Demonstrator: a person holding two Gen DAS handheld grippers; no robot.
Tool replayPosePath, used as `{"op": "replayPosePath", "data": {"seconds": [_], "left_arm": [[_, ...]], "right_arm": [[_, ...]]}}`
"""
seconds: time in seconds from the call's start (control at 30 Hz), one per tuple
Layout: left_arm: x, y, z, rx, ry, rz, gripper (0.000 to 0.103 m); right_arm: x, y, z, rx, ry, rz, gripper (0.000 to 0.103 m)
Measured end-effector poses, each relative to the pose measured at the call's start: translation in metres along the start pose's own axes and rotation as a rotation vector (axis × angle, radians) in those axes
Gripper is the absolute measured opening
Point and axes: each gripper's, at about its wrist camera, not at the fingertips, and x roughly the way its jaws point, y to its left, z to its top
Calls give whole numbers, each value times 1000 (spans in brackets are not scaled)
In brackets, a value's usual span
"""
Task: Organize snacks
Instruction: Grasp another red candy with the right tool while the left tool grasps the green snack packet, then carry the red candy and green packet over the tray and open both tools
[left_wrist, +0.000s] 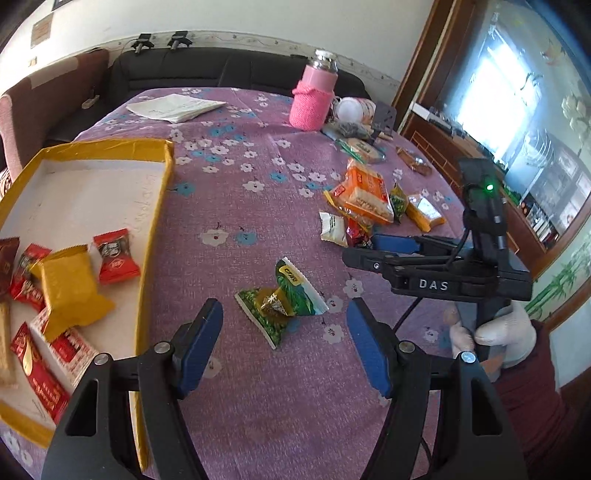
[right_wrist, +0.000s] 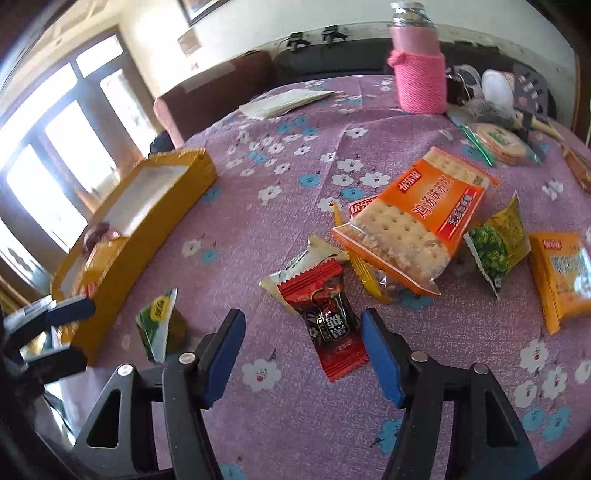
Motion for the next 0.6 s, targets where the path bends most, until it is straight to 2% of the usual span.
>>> {"op": "replayPosePath", "data": {"seconds": [0.17,0.3,0.33,0.4,0.5,0.6], "left_arm": [[37,-5,6,44,86,24,69],[53,-6,9,62,105,37,69],[56,-7,9,71,105,43,69],[60,-9,9,93,100,58,69],[63,-13,6,137,90,43,73],[67,-17,8,176,87,39,73]], "right_arm": [[1,-3,-2,2,-14,-21,66],[1,-7,-3,6,-6,-27,64],[0,-7,-3,4,-7,-30,62],[1,-7,-2,7,-6,-44,44],[1,-8,-2,14,-4,-67,32],[1,-7,-2,18,-6,-76,33]]}}
